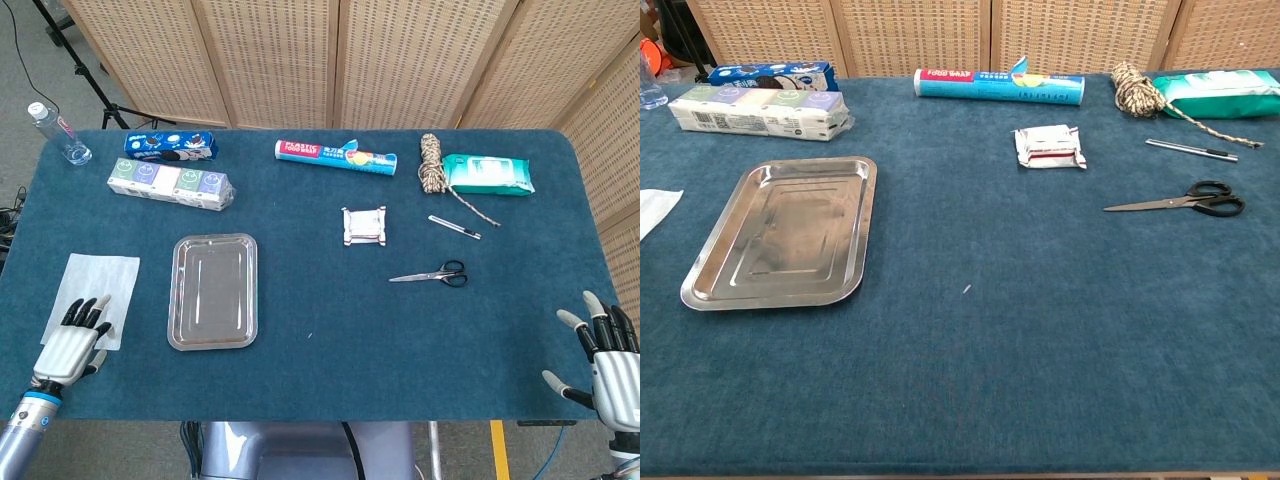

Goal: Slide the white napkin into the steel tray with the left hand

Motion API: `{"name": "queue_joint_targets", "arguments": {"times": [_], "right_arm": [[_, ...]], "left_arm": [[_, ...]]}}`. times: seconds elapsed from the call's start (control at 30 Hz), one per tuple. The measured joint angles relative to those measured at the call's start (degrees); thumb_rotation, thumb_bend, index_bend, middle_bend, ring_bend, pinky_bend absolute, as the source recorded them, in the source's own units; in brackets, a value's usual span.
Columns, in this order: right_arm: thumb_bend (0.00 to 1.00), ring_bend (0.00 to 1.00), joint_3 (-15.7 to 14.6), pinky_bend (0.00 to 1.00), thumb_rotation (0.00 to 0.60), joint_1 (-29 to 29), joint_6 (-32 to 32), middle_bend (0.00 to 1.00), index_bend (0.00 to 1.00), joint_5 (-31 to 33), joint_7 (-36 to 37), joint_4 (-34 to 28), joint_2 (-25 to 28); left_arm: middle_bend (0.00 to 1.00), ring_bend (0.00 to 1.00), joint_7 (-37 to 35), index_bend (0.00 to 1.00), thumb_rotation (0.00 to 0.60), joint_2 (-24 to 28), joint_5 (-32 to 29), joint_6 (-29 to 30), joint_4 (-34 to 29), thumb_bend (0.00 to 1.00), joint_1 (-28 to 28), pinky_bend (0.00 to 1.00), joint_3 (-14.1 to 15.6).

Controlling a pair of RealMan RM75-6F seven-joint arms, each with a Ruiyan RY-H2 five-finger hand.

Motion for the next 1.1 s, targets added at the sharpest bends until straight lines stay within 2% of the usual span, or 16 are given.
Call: {"name": "queue_joint_targets", "arguments": {"times": [0.57, 0.9, 1.1], "right_arm": [[0.05, 0.00, 0.0, 0.00, 0.600, -0.1, 0.2, 0.00, 0.21, -0.1, 0.2, 0.0, 0.0], [0.05, 0.00, -0.1, 0.00, 0.600, -0.1, 0.2, 0.00, 0.21, -0.3, 0.1, 0.0, 0.0], [0.05, 0.00, -0.1, 0.00, 0.600, -0.1, 0.2, 0.00, 0.21, -0.3, 0.0, -0.1, 0.0]], "left_arm": [[0.00, 0.00, 1.2, 0.48, 0.600, -0.7, 0.0, -0.4, 0.7, 0.39, 0.0, 0.00, 0.3], [0.00, 0.00, 0.5, 0.69, 0.600, -1.1, 0.0, 0.9, 0.8, 0.41, 0.1, 0.00, -0.3], [0.00, 0.00, 0.5, 0.74, 0.600, -1.2, 0.0, 1.2, 0.8, 0.42, 0.2, 0.00, -0.5]]}}
